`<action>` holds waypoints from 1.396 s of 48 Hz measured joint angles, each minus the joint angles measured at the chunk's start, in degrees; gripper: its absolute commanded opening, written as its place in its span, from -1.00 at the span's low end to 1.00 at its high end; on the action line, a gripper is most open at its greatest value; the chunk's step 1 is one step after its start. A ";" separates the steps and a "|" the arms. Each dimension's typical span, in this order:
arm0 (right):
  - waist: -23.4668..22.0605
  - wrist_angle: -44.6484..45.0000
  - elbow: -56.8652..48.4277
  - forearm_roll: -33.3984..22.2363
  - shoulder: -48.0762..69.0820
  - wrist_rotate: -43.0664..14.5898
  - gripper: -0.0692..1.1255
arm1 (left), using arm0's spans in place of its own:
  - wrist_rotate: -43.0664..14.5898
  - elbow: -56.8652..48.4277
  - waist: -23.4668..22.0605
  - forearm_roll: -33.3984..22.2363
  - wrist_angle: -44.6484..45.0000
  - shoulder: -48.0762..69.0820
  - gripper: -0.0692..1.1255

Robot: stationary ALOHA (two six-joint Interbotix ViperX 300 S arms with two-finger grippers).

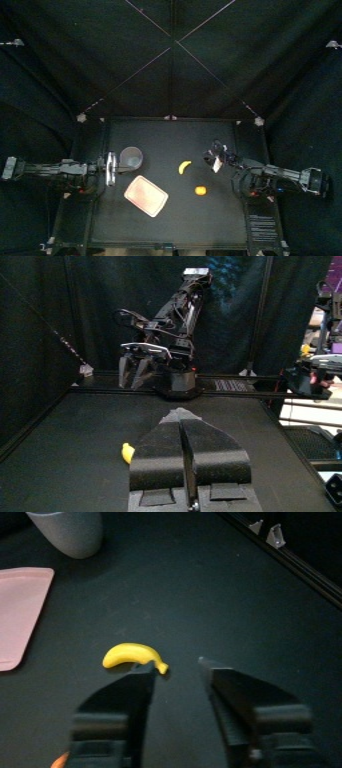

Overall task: Pick the banana then place it on the pink plate
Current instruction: Pick the banana

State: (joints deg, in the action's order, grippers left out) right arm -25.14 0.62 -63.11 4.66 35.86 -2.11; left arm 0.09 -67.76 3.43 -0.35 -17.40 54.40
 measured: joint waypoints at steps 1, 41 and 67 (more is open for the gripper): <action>0.09 -0.62 0.00 -0.09 -0.18 0.00 0.91 | 0.00 -0.09 0.00 0.00 0.00 0.00 -0.92; 10.02 6.15 16.44 -13.97 -17.84 0.88 0.89 | -0.09 -2.46 1.93 0.00 0.00 0.00 -0.92; 14.77 22.50 25.40 -29.00 -38.32 9.32 0.89 | 0.09 -2.72 1.85 -3.78 -0.09 0.00 -0.92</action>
State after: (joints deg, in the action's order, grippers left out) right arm -10.37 23.12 -37.71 -24.35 -2.46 7.21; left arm 0.18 -70.49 5.27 -4.13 -17.49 54.40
